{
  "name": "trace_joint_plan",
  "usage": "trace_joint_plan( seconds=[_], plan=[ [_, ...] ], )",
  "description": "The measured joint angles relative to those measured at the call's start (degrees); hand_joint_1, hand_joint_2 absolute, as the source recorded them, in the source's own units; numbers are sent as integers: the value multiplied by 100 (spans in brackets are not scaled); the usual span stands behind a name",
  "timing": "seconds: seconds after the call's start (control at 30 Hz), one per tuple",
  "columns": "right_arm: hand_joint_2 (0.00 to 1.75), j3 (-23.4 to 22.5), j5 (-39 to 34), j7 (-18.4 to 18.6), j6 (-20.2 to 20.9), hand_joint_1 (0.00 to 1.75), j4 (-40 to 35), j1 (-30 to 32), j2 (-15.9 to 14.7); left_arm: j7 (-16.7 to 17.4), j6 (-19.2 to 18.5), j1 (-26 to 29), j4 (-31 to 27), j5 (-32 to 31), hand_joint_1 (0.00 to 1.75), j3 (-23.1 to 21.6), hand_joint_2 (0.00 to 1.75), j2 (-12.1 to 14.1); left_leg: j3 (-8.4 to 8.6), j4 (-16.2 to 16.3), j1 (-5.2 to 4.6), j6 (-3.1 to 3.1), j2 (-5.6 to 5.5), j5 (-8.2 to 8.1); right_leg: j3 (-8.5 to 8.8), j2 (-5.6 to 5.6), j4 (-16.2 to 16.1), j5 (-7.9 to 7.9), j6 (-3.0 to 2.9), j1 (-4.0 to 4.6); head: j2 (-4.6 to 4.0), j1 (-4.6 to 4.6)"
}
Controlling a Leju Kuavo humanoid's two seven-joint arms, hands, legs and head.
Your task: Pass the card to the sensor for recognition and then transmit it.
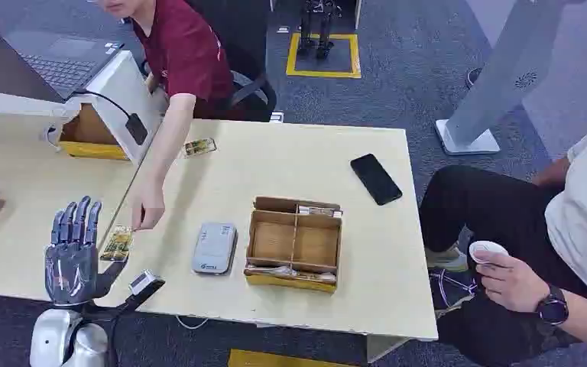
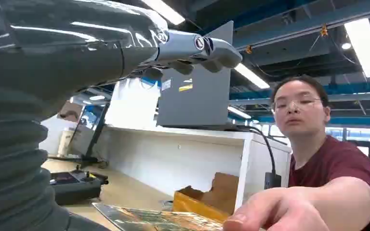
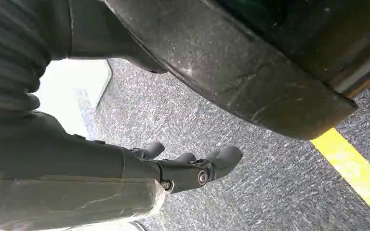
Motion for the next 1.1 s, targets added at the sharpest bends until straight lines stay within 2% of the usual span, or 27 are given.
trace_joint_plan(
  seconds=[0.27,0.3,0.33,1.1],
  plan=[
    [175,-2,0,0,0,0,0,0,0,2,0,-3,15,4,0,0,175,0,0,0,0,0,0,0,0,0,0,0,0,0,0,0],
    [175,-2,0,0,0,0,0,0,2,2,0,-3,15,4,155,0,175,0,0,0,0,0,0,0,0,0,0,0,0,0,0,0],
    [175,-4,0,0,0,0,0,0,2,4,0,-3,17,7,175,-2,175,0,0,0,0,0,0,0,0,0,0,0,0,0,0,0],
    [175,-9,24,-11,-17,0,0,-1,15,-118,0,-9,216,393,175,0,175,48,0,0,0,0,0,0,0,1,0,0,0,0,0,2]
  ],
)
